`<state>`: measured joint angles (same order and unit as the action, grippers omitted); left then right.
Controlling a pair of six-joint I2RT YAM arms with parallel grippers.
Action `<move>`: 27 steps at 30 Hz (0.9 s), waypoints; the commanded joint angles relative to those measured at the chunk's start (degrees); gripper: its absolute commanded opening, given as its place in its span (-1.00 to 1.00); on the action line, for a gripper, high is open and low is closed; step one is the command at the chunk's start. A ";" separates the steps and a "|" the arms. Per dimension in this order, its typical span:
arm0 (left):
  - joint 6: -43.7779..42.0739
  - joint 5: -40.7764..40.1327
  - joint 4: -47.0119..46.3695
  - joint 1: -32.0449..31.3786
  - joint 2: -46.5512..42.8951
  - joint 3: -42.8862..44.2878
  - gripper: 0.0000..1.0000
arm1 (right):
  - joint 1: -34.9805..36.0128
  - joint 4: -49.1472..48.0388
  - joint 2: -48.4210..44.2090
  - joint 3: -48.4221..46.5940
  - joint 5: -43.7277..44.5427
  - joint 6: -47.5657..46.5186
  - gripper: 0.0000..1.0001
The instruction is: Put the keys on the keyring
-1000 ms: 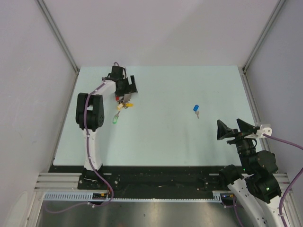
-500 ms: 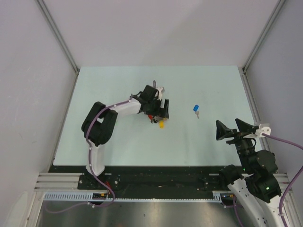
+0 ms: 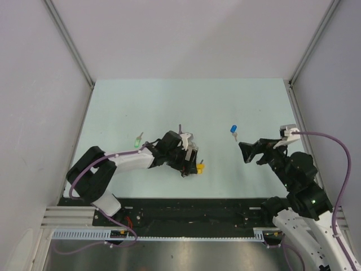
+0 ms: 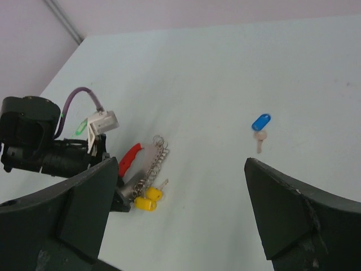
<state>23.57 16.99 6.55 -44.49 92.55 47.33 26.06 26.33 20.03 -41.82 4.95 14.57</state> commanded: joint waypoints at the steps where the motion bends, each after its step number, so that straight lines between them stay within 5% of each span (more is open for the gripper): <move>1: 3.49 1.90 -3.99 -0.42 -7.27 -7.40 1.00 | 0.22 0.92 3.78 -1.77 -7.58 3.36 0.99; 7: 5.87 0.07 -5.06 -0.51 -21.60 -13.14 1.00 | 0.39 -0.40 14.93 -1.68 -14.87 2.13 0.99; 15: 0.78 -12.33 13.92 1.51 -41.90 -6.30 1.00 | 9.87 -10.14 33.63 -0.89 -14.89 0.02 0.89; 22: -8.61 -14.70 26.32 8.62 -47.02 1.27 1.00 | 15.42 -21.39 52.79 -0.89 -19.52 -0.94 0.86; 27: -11.79 -18.40 22.03 12.14 -47.46 -1.61 1.00 | 16.65 -28.87 61.87 -1.33 -23.14 -0.77 0.86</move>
<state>16.80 2.02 28.23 -34.72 45.47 46.57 41.80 6.61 77.93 -41.91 -14.28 14.50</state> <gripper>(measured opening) 0.996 0.927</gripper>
